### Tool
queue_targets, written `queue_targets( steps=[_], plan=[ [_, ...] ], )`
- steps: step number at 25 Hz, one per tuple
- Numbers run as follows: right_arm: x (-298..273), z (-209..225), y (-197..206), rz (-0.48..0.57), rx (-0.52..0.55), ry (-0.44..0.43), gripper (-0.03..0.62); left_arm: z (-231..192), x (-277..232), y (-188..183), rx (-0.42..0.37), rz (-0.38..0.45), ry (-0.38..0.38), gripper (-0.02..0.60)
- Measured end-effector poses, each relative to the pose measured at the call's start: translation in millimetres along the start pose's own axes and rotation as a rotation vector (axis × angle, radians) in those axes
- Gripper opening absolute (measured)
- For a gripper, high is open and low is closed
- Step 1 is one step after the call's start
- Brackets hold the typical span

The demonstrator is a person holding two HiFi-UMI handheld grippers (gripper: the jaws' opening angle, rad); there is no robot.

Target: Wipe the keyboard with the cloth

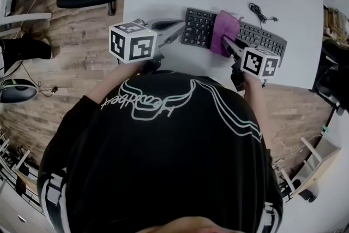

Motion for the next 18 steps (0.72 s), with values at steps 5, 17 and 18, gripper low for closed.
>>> queue_targets(
  steps=[5, 17, 18],
  plan=[
    [25, 27, 3, 0.02, -0.013, 0.088, 0.064, 7, -6, -1, -0.013, -0.011, 0.015, 0.005],
    [45, 57, 8, 0.022, 0.011, 0.195, 0.064, 4, -2, 3, -0.007, -0.028, 0.009, 0.005],
    [46, 56, 8, 0.026, 0.016, 0.2, 0.064, 5, -1, 4, -0.008, -0.027, 0.008, 0.005]
  ],
)
Point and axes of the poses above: the fingertips, and each gripper's own axes: x backward along the fingers, z to its right, y out of its underside, the point moved 5 cm from there along x, backward along the fingers, and after that the axes turned 4 degrees about z, right-handed, at the moved point
